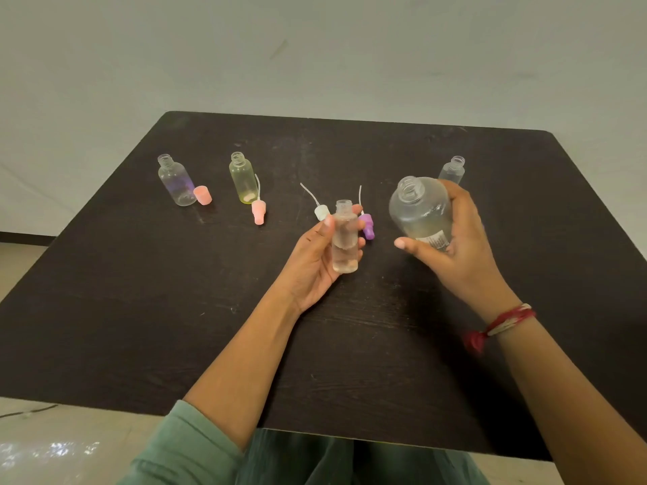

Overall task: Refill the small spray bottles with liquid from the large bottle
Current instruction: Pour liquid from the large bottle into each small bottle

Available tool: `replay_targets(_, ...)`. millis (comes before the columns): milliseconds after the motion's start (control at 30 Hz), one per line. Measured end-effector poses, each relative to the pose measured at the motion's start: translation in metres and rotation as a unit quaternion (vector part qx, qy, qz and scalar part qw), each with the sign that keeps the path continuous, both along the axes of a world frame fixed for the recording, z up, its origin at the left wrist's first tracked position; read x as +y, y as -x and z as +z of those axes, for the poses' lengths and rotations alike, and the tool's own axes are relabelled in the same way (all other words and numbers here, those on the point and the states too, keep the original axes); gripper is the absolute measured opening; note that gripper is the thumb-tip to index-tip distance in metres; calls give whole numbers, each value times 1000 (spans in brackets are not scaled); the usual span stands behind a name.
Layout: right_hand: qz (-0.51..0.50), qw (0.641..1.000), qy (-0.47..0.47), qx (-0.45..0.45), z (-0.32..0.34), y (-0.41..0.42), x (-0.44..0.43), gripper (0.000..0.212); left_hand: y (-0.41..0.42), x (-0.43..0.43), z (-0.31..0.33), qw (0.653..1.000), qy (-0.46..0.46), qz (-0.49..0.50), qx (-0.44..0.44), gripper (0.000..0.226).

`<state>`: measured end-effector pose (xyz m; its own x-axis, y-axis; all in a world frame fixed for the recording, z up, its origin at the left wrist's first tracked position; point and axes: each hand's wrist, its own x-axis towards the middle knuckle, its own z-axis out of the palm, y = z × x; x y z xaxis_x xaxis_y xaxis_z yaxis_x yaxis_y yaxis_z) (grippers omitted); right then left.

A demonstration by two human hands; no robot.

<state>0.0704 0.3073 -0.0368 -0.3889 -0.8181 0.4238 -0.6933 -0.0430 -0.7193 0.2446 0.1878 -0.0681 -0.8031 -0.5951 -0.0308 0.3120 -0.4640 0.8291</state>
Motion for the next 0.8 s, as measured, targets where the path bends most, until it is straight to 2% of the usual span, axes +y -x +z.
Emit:
replay_targets(200, 2, 997, 27, -75, 5, 0, 0, 69, -2, -4, 1, 998, -48, 36, 22, 49)
replay_targets(467, -6, 995, 26, -93, 5, 7, 0, 74, -2, -6, -1, 995, -82, 37, 38, 50)
replay_targets(667, 2, 995, 24, -97, 6, 3, -3, 69, -1, -4, -1, 998, -36, 41, 19, 45)
replay_targets(800, 0, 999, 21, -35, 3, 3, -3, 67, 1, 1, -2, 1000, 24, 16, 0, 39)
